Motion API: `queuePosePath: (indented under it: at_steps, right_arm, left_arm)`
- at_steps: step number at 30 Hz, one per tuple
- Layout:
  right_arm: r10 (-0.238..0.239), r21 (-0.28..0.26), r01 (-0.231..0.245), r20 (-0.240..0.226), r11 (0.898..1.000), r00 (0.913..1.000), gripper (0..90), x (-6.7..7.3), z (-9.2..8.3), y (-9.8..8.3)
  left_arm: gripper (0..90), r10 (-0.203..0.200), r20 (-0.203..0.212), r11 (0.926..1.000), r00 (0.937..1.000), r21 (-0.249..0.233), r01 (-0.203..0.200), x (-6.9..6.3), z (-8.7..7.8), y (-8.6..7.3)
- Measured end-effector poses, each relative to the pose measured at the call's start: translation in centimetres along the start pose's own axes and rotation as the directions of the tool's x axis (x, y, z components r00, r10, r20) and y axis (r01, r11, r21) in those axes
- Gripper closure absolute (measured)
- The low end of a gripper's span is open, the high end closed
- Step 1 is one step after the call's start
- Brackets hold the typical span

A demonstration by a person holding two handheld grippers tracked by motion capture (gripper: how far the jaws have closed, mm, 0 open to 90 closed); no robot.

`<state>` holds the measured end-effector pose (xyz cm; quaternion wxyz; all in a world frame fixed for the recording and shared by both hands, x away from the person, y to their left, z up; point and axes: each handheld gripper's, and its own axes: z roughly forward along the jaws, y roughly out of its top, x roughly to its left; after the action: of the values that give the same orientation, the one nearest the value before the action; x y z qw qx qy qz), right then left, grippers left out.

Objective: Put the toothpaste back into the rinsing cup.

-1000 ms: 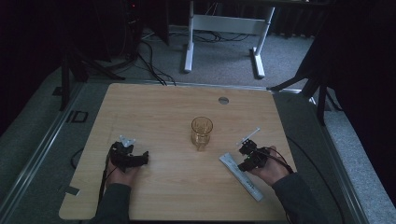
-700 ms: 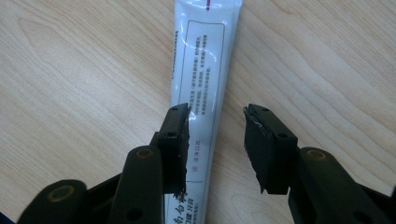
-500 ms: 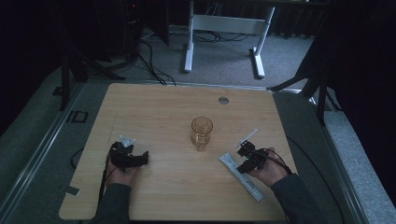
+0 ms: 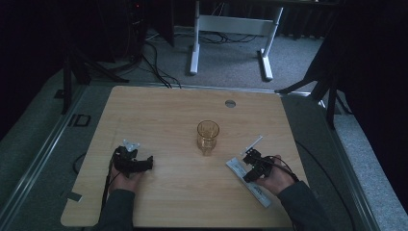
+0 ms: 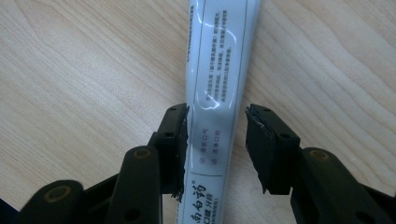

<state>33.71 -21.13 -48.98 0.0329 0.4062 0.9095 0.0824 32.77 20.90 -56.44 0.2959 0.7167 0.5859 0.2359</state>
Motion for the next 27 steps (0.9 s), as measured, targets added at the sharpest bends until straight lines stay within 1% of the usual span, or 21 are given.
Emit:
queuePosePath:
  at_steps: [13, 27]
  right_arm:
    - [0.002, 0.024, -0.001, -0.01, 1.0, 0.9999, 57.9, 0.5, 0.7, -0.3]
    - [0.009, 0.054, -0.01, 0.008, 0.999, 0.9999, 57.0, 0.5, 1.5, -0.2]
  left_arm:
    - [8.3, 0.0, 0.0, 1.0, 1.0, 0.0, 0.0, 0.0, 0.0, 0.0]
    - [8.4, 0.0, 0.0, 1.0, 1.0, 0.0, 0.0, 0.0, 0.0, 0.0]
